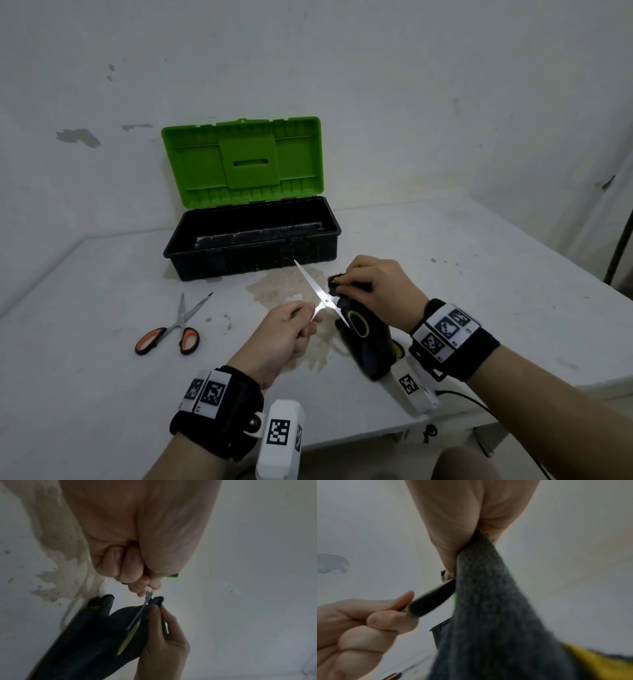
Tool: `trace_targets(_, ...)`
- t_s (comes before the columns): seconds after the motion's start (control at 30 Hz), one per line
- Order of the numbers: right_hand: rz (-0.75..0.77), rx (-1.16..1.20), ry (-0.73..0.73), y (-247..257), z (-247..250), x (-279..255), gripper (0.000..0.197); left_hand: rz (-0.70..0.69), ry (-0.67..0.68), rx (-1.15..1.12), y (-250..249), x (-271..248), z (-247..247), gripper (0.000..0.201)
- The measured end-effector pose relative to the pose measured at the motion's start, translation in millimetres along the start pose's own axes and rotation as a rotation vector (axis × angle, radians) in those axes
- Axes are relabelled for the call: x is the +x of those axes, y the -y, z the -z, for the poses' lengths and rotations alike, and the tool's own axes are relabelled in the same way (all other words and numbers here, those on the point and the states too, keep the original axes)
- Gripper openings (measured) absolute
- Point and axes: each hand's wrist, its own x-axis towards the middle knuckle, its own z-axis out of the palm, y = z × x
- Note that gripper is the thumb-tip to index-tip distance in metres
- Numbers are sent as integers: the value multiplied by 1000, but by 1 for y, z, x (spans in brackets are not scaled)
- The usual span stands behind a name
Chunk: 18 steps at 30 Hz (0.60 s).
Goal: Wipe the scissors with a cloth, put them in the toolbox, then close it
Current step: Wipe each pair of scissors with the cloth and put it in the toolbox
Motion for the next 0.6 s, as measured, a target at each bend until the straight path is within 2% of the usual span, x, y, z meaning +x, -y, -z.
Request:
trace_targets(0.13, -117, -45, -55, -14, 7, 3, 11, 31, 7, 2, 4, -1, 3, 26)
trace_targets(0.3, -160, -46, -122, -15, 18, 3, 7, 110, -40, -161, 3, 3, 9, 3)
trace_targets(0.43, -164, -24, -84, -9, 19, 0, 7, 9, -147, -154, 2, 7, 14, 17)
trace_targets(0.6, -163, 24, -87, 3, 23, -1, 7, -43, -272, -216, 0, 14, 28, 25)
